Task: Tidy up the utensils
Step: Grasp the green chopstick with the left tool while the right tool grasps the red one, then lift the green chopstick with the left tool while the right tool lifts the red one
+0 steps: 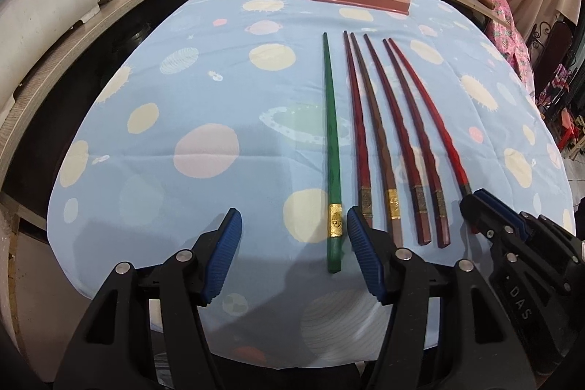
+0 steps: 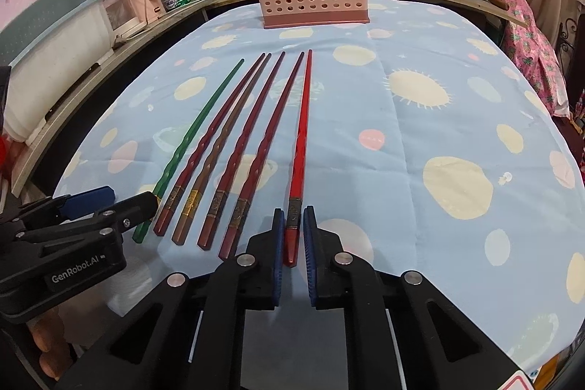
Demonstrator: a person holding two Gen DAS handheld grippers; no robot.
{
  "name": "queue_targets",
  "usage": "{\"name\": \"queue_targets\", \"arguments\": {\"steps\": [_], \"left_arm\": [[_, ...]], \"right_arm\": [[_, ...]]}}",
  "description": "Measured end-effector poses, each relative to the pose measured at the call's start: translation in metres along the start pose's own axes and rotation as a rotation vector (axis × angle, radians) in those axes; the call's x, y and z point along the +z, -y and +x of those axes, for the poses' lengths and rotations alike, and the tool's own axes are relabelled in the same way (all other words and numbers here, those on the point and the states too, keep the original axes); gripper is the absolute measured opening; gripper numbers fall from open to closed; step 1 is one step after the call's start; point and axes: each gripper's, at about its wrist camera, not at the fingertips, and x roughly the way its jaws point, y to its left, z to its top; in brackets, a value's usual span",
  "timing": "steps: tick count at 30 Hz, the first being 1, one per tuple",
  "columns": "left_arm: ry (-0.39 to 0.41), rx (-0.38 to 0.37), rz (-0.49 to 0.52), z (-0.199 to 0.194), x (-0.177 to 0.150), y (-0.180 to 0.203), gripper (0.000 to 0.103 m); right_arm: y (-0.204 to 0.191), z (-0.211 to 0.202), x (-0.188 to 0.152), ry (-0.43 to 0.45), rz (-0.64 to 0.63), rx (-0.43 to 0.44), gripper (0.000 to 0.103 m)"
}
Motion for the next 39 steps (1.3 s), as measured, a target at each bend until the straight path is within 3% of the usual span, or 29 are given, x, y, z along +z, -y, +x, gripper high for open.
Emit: {"name": "queue_targets", "arguments": {"steps": [8,18,21,30,39], "left_arm": [[0.013,0.028,0.013,0.000,-0.002,0.001,0.054],[0.013,0.003,0.029,-0.003,-0.002,0.004,0.017],[0.006,-0.016,0.023,-0.003,-0.002,0.003,0.011],[-0.009,-0.048,0.001,-0.007,0.001,-0.001,0.009],[0.035,-0.081,-0.015,-0.032,0.014,-0.004,0.008]], "right_arm": [[0.000,0.000,0.000,0.000,0.000,0.001,0.010],[0.001,0.000,-0.001,-0.001,0.002,0.004,0.009],[0.001,-0.002,-0.002,-0.002,0.004,0.008,0.009],[0.003,-0.007,-0.003,0.000,0.020,0.020,0.008],[0.009,-0.027,0.007,0.034,0.045,0.029,0.008]]}}
